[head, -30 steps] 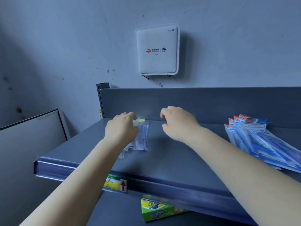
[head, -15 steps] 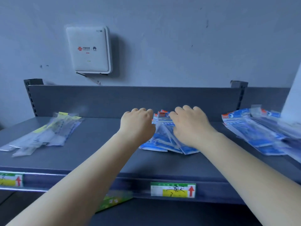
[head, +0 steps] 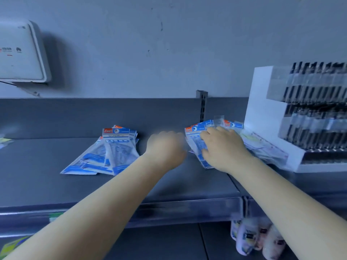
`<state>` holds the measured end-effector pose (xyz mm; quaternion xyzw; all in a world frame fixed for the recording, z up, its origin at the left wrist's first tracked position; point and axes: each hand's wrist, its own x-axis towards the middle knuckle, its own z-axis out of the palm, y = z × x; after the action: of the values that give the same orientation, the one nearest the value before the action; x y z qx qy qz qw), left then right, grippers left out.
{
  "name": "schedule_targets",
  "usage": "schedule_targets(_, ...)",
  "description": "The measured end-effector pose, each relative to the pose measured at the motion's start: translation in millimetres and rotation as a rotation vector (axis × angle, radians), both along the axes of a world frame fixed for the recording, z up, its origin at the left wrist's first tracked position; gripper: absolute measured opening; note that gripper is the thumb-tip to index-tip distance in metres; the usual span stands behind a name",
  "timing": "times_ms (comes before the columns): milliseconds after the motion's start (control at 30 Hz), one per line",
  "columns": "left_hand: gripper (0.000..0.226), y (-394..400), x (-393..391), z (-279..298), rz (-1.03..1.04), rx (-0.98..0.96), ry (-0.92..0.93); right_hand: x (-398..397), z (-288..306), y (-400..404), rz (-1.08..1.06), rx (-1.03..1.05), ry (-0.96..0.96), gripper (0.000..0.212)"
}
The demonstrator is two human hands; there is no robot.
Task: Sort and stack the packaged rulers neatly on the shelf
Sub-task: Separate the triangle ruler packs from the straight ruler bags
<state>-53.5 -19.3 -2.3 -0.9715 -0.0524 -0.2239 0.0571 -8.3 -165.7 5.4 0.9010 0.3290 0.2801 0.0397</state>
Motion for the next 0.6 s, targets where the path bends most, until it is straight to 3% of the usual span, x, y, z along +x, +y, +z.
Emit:
schedule_targets(167, 0.032, -25.3, 28.0, -4.2, 0.035, -0.091, 0.112, 26.6, -1.6, -43.3, -0.015, 0.091, 0.087, 0.024)
schedule_targets(333, 0.025, -37.0, 58.0, -5.4, 0.082, -0.329, 0.253, 56.5, 0.2, -65.1, -0.056, 0.204, 0.228, 0.018)
schedule_targets(500, 0.067, -37.3, 76.4, -13.9, 0.161, -0.353, 0.32, 73.7, 1.7, -59.8, -0.001, 0.304, 0.386, 0.023)
schedule_targets(600, 0.06, -26.2, 86.9, -19.2, 0.162, -0.539, 0.331, 76.4, 2.6, -47.1, 0.004, 0.291, 0.454, 0.029)
